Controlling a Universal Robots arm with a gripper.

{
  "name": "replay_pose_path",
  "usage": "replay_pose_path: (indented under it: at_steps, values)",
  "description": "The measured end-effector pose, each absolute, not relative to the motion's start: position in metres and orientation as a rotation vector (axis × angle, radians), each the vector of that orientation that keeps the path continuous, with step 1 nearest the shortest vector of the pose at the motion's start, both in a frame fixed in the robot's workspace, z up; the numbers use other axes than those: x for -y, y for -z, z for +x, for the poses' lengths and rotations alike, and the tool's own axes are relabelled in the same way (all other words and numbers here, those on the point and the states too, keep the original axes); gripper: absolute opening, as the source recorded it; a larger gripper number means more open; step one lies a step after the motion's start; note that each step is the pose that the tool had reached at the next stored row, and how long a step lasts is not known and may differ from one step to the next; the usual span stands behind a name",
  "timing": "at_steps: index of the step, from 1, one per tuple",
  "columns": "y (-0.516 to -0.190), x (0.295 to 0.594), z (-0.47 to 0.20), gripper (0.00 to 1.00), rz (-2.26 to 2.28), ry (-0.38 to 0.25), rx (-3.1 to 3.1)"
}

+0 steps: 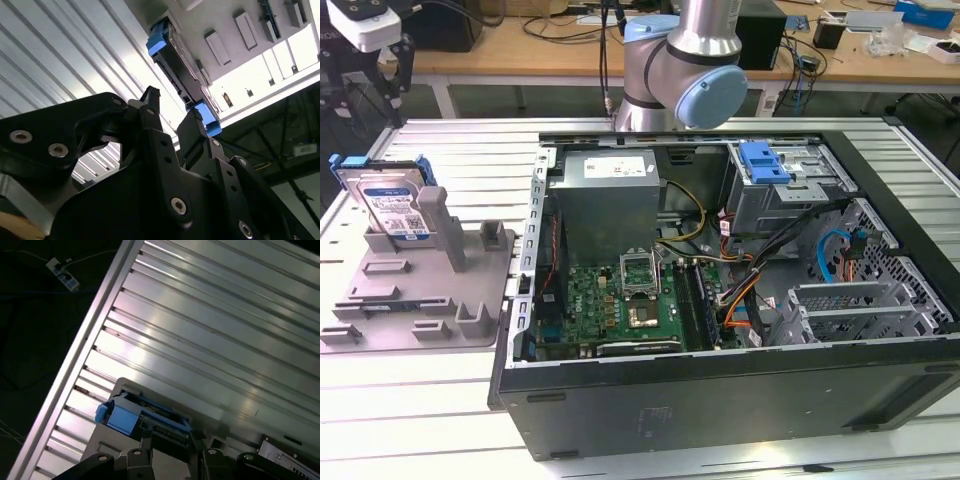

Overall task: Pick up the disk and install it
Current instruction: 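Pick up the disk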

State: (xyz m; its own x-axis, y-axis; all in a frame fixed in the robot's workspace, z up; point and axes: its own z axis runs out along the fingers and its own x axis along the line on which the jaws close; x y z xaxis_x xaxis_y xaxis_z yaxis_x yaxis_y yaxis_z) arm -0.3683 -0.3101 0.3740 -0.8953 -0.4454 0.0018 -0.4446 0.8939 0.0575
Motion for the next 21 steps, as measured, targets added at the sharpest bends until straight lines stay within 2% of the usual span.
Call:
replay_pose_path:
  at_steps: [21]
  values:
    - [-0.3736,0.3101,-0.3683,0.42,1.473,0.077,2.741]
